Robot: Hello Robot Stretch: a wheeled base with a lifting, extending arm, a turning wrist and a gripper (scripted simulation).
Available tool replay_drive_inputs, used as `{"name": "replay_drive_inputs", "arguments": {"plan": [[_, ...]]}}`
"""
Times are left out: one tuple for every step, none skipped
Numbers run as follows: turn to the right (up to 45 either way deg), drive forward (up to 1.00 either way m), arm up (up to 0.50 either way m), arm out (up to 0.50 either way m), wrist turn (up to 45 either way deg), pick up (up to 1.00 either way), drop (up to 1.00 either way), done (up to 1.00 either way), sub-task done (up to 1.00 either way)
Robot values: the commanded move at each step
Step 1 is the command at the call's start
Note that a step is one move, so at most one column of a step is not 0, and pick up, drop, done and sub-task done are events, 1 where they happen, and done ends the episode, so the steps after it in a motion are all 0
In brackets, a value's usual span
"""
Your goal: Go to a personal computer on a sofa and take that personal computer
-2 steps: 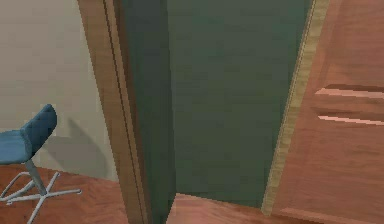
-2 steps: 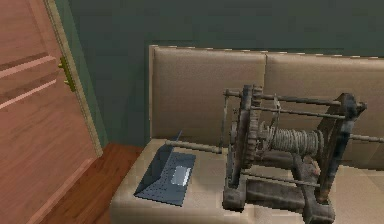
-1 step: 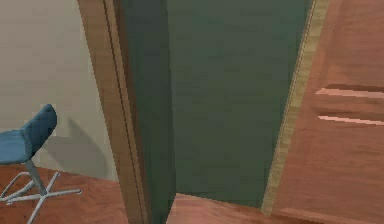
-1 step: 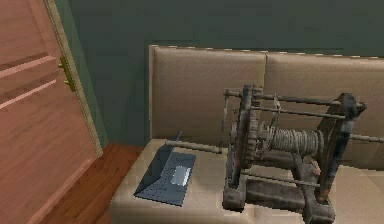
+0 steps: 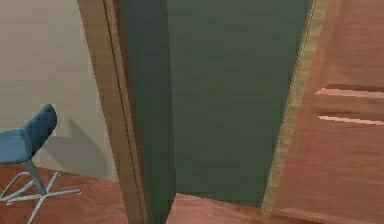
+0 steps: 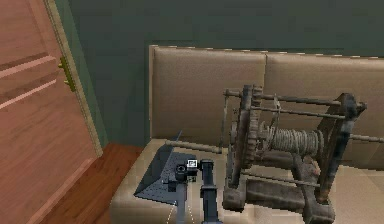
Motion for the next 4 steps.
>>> {"name": "replay_drive_inputs", "arguments": {"plan": [[0.0,0.0,0.0,0.0,45.0,0.0,0.0,0.0,0.0],[0.0,0.0,0.0,0.0,45.0,0.0,0.0,0.0,0.0],[0.0,0.0,0.0,0.0,45.0,0.0,0.0,0.0,0.0],[0.0,0.0,0.0,0.0,39.0,0.0,0.0,0.0,0.0]]}}
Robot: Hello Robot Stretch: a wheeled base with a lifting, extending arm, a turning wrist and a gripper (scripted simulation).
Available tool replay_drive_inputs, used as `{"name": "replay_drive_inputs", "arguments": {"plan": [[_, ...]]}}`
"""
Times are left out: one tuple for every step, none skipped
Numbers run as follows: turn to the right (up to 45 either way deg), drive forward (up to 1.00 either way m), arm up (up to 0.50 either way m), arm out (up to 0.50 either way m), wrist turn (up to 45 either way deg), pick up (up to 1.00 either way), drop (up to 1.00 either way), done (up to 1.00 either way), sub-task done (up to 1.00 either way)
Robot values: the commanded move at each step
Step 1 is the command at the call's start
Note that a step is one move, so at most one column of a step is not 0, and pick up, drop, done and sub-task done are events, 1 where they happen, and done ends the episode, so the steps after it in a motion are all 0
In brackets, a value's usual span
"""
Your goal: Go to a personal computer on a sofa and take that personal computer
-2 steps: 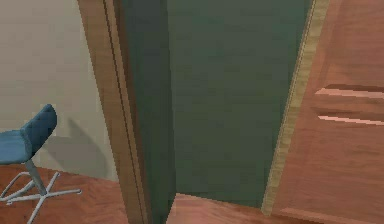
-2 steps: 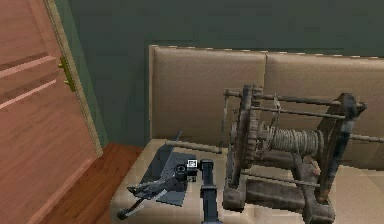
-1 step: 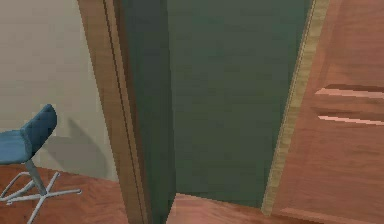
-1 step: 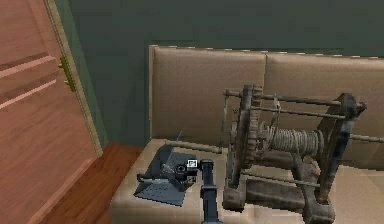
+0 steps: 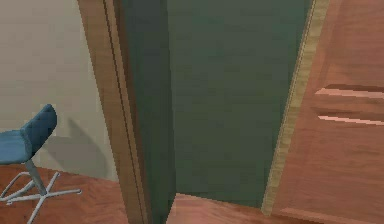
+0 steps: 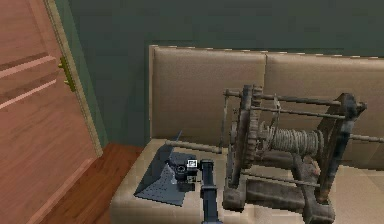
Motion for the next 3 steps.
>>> {"name": "replay_drive_inputs", "arguments": {"plan": [[0.0,0.0,-0.3,0.0,0.0,0.0,0.0,0.0,0.0],[0.0,0.0,0.0,0.0,0.0,1.0,0.0,0.0,0.0],[0.0,0.0,0.1,0.0,0.0,0.0,0.0,0.0,0.0]]}}
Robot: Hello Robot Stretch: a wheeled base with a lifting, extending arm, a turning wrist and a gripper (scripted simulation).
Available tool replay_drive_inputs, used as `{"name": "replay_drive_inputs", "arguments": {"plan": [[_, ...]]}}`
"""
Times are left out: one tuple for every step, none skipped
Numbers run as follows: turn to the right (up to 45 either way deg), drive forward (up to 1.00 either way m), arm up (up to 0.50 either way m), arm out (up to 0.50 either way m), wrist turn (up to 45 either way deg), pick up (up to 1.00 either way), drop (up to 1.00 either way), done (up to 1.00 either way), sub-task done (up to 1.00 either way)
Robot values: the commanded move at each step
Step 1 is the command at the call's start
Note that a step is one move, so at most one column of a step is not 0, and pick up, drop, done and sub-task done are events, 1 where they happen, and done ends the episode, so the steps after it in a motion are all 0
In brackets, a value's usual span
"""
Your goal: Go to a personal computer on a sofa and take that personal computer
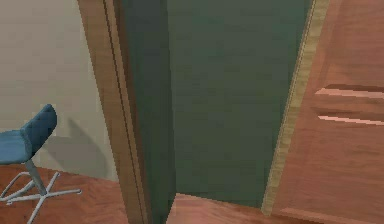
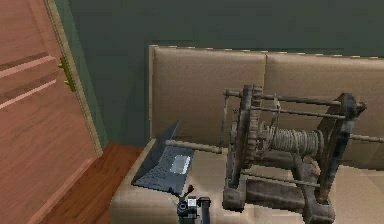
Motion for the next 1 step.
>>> {"name": "replay_drive_inputs", "arguments": {"plan": [[0.0,0.0,0.0,0.0,0.0,0.0,0.0,1.0,0.0]]}}
